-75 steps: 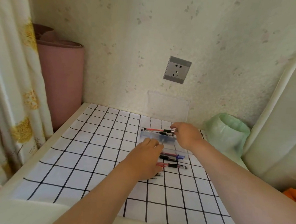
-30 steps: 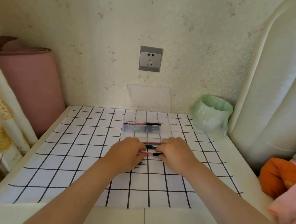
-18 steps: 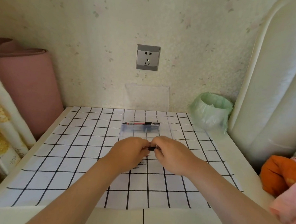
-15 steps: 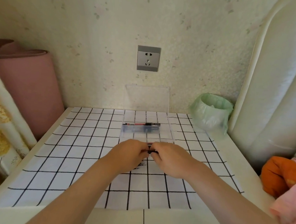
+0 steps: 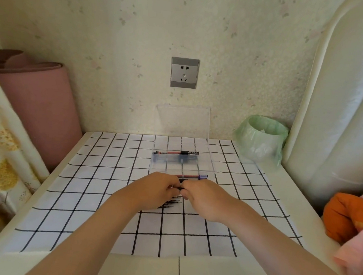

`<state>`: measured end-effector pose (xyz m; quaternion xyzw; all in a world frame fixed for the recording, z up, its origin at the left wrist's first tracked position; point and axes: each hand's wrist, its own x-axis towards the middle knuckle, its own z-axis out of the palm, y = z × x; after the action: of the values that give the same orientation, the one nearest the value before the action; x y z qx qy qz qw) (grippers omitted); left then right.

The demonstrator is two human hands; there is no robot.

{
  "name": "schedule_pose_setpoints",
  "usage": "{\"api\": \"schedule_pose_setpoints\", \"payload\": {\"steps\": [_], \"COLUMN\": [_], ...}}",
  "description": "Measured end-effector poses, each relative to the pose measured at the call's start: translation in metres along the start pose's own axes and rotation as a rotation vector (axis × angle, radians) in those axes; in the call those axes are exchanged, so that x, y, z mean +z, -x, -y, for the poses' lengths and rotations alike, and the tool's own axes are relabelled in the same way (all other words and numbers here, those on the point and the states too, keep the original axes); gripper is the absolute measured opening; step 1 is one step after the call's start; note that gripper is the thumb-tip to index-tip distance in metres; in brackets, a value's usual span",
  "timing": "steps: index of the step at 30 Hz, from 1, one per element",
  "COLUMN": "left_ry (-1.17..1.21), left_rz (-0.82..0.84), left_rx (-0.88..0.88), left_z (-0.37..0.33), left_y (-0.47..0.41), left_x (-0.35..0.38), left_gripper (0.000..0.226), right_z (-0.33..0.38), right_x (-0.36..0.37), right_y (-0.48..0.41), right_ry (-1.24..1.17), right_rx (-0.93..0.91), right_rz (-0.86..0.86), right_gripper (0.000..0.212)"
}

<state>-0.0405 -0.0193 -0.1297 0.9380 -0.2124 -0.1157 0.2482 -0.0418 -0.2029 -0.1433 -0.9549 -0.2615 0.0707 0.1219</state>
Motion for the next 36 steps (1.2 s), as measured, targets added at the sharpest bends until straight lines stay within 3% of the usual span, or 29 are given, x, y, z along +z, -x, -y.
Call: {"api": "schedule_pose_setpoints", "payload": {"steps": [7,13,17,21,26,30,36], "left_ry": [-0.017,-0.136,-0.171,-0.174,-0.192,-0.216,-0.205], "left_rz": [0.025,-0.041,-0.076,-0.057,-0.072,-0.086,-0.112], "left_rx": [-0.036,-0.115,-0.15,-0.142,-0.118,-0.078,-0.036], "left_z": [0.004,0.01,0.015,0.014,0.007,0.0,-0.004], "left_y": [0.002,0.001,0.005,0.005,0.002,-0.002,-0.006], "left_x": [-0.007,-0.011,-0.019,-0.016,-0.007,-0.004,-0.002], "left_gripper": [0.014,0.009,0.018,0.011,0.009,0.014,0.019], "right_z": [0.0,-0.009,-0.021,-0.027,-0.025,-0.019,-0.016], "right_x": [0.003,-0.001,-0.003,-0.002,-0.007,-0.012,-0.014], "right_y": [-0.002,0.003,0.006,0.008,0.007,0.006,0.004], "right_ry": [-0.063,-0.033,0.008,0.016,-0.024,-0.052,0.035], "right_rx": [-0.027,0.061,0.127,0.095,0.079,0.037,-0.003], "right_rz": [-0.069,-0.013,0.015,-0.009,-0.04,-0.136,-0.144], "right_gripper": [0.029,0.025,0.028,0.025,0.037,0.03,0.027]}}
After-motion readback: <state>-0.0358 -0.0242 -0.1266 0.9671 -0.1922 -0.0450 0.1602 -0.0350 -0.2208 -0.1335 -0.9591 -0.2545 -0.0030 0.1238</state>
